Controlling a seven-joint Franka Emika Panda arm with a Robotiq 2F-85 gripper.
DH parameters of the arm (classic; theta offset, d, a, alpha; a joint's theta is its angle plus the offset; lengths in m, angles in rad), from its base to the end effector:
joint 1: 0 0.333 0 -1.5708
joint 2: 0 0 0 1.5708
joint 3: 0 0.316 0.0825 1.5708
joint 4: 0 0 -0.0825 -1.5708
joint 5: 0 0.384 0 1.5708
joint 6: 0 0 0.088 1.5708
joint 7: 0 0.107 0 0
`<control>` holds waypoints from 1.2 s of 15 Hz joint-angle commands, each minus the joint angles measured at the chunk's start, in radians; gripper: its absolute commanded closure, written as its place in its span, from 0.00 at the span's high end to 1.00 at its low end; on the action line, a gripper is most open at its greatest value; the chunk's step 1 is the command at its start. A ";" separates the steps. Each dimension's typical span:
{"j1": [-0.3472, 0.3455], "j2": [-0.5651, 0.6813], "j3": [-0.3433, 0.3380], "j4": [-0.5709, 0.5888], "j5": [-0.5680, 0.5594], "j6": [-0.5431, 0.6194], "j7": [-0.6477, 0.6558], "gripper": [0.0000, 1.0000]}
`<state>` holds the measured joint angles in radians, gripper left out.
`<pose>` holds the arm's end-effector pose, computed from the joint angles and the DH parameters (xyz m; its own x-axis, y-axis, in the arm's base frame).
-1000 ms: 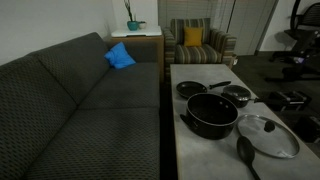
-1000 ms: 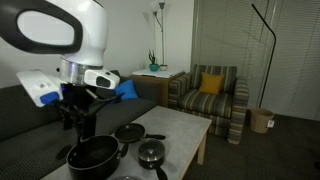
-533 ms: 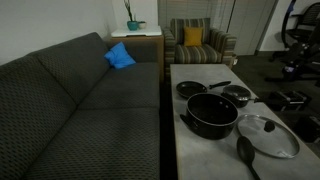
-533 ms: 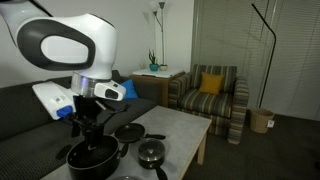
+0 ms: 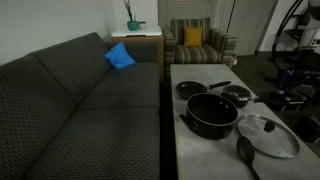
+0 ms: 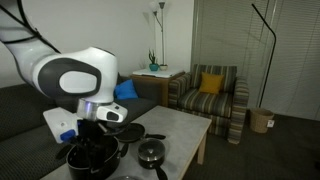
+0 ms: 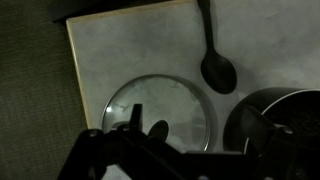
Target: Pick the lid on the table on put it on the big pot
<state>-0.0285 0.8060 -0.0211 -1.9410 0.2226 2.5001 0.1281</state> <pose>0.5672 -0.0303 0.0443 0.9037 -0.3432 -0.2561 -0.3641 -0.9306 -0.0376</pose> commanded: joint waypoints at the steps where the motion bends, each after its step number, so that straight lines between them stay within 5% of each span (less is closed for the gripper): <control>1: 0.011 0.151 -0.007 0.134 -0.017 0.022 0.040 1.00; 14: 0.018 0.304 -0.025 0.278 -0.019 0.034 0.076 1.00; 18: 0.026 0.404 -0.060 0.360 -0.006 0.130 0.158 1.00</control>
<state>-0.0156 1.1174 -0.0471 -1.6643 0.2210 2.5673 0.2233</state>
